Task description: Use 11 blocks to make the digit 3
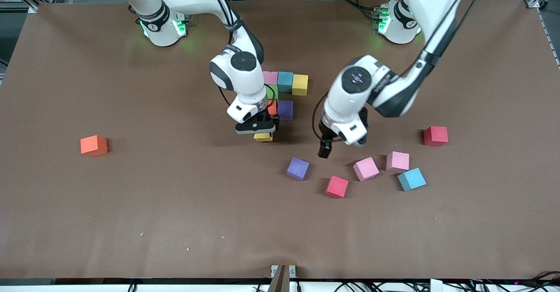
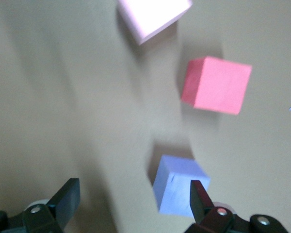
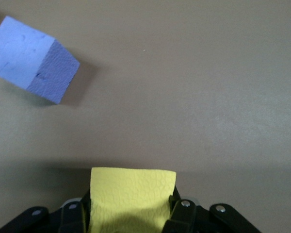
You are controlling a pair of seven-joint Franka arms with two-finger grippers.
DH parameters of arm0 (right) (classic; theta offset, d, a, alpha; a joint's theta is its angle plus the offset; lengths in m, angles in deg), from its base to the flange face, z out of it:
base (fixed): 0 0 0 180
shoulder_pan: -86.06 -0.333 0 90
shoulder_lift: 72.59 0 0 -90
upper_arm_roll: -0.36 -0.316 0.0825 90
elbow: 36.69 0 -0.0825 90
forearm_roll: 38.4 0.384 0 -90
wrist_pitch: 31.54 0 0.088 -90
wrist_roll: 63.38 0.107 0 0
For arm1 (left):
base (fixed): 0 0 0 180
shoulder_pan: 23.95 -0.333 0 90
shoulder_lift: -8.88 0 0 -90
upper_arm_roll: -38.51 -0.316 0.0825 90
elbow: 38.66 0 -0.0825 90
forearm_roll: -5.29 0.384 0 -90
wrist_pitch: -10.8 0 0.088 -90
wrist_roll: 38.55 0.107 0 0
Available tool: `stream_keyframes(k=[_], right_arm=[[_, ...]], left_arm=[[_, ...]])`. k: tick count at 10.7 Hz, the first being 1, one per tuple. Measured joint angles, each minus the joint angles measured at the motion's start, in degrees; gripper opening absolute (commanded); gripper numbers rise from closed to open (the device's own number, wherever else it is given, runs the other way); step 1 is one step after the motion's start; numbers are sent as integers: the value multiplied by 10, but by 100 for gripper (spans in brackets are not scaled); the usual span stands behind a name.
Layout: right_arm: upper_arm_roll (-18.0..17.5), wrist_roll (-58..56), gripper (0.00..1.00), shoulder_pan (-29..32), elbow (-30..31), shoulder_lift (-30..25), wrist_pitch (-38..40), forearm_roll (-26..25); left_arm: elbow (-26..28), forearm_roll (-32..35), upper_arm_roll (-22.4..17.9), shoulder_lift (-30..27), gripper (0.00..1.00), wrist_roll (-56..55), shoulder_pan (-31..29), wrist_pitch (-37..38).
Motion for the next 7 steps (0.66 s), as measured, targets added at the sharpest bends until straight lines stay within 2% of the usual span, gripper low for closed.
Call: stream_keyframes(k=[3,5,7], right_arm=[[29,14,0,-38,22,-2,-37,0],[56,14,0,-64,46,-3,-72,0],[73,17,0,-85,55,-3,-75,0]], left_arm=[[-7,-1,-1,12,100,27,-46,6],[-8,-9,-2,18,100,-1,-90,14],[-7,-9,-6,32,100,-54,-119,19]])
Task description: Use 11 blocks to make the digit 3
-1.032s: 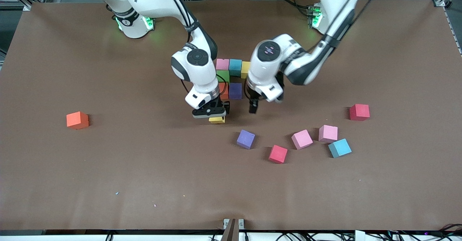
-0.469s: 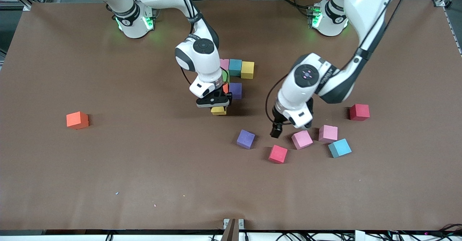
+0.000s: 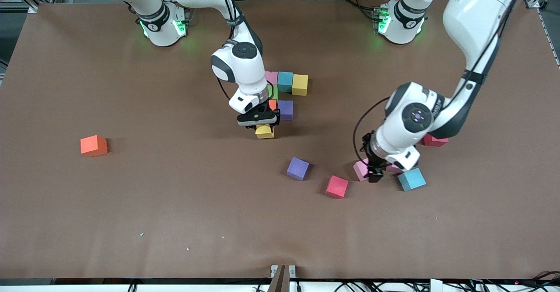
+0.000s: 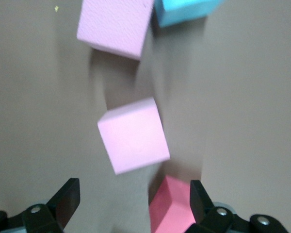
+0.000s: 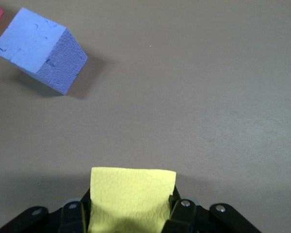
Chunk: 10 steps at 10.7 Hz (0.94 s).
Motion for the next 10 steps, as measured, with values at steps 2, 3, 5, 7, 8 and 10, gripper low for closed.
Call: stream_keyframes(k=[2,3,5,7,8,10], right_arm=[[5,14,0,-11,4,0,0,-1],[5,16,0,-14,4,1,0,-1],[5,17,0,-16,5,4,0,-1],[6,17,0,-17,5,10,0,-2],[6,17,0,-18,4,13,-1,-4],[6,17,0,-19,0,14,-2,-7]], left_arm=[[1,0,-6,16,100,-26,-2,0],[5,0,-6,22,100,-37,-2,0],[8,0,-7,31,100,-56,-2,-3],[9,0,-8,35,100,-66,-1,-8],[8,0,-11,35,100,-72,-1,-9],[8,0,-16,35,100,-82,-1,-16]])
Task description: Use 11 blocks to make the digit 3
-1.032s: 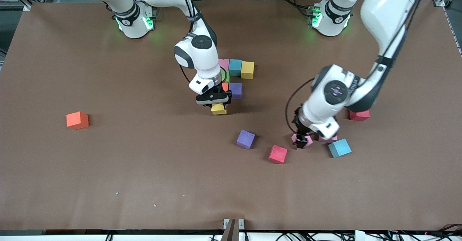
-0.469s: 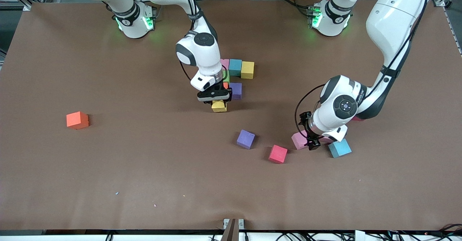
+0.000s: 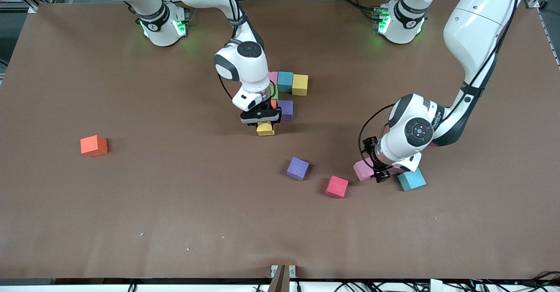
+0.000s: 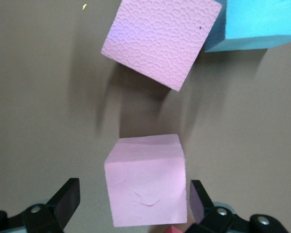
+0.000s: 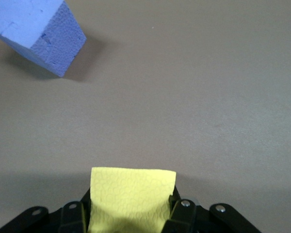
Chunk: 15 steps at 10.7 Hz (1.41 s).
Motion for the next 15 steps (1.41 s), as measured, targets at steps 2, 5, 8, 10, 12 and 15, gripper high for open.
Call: stream_keyframes(k=[2,5,8,10,12,15], right_arm=[[0,0,0,0,-10,1,10,-4],[0,0,0,-2,-20,12,15,-5],[0,0,0,-10,-20,17,18,-5],[0,0,0,-13,-20,17,24,-5],[0,0,0,-14,-20,17,28,-5],[0,4,0,-17,-20,17,35,-5]], left_arm=[[0,0,-3,0,100,-12,0,-7],[0,36,-5,9,100,-58,1,-18],[0,65,-5,31,100,-82,1,-39],[0,65,-5,35,100,-82,3,-44],[0,65,-5,36,15,-94,4,-49],[-1,66,-5,36,0,-100,4,-53]])
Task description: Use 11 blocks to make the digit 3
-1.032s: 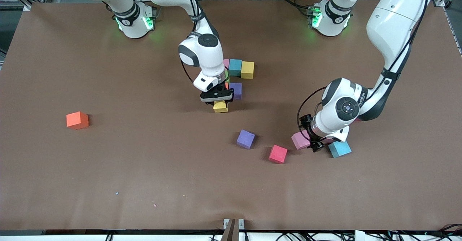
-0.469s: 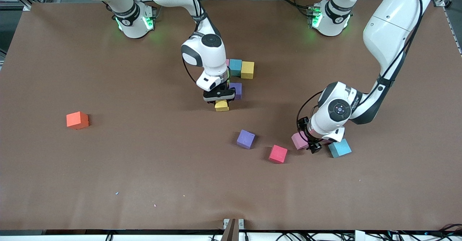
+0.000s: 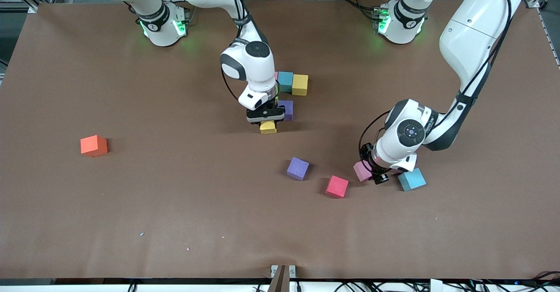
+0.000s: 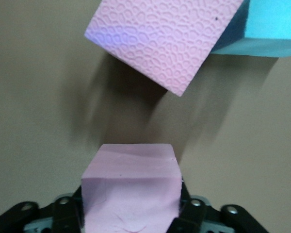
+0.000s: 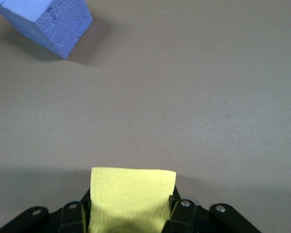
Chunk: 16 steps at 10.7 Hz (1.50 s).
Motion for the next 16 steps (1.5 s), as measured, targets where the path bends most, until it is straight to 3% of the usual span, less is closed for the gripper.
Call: stream_keyframes(k=[5,11,16], right_arm=[[1,16,0,-4,-2,0,1,0],[4,21,0,-5,-4,2,1,0],[4,24,0,-7,-7,6,1,0]], left_arm=[[-4,4,12,-11,0,41,0,-3],[55,5,77,-47,0,113,4,27],[64,5,137,-53,0,124,5,87]])
